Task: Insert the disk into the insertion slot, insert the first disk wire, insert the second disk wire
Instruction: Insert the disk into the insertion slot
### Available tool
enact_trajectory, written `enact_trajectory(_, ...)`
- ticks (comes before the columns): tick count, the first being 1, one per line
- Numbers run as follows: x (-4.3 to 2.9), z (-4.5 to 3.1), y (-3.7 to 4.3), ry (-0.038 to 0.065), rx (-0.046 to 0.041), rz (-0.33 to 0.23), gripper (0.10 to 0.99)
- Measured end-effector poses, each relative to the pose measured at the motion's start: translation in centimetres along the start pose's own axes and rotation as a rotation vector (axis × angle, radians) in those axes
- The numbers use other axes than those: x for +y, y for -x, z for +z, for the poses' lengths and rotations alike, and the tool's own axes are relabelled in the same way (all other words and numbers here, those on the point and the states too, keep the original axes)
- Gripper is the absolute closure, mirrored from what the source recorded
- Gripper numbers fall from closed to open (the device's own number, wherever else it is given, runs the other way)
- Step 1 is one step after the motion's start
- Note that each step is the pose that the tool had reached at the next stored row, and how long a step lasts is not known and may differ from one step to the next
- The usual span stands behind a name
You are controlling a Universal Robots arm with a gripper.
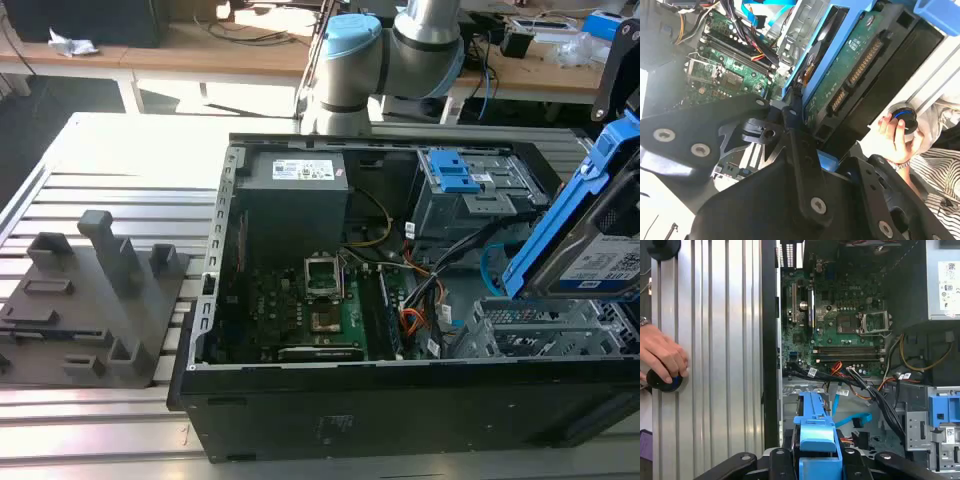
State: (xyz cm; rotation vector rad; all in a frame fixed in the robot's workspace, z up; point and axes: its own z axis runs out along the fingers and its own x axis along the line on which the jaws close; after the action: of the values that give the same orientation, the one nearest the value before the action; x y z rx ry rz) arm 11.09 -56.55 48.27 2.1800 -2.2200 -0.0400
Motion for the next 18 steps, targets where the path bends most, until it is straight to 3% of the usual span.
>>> enact_trajectory(6, -0.76, 0.34, 0.52, 0.002, 0.0012, 0.0, 0.722)
enact_trajectory(13, -0.92, 1.01, 0.94, 0.005, 0.0015, 0.0, 0.722)
enact_trajectory(18, -0.97, 2.26, 0.94, 0.009, 0.0014, 0.0, 0.722)
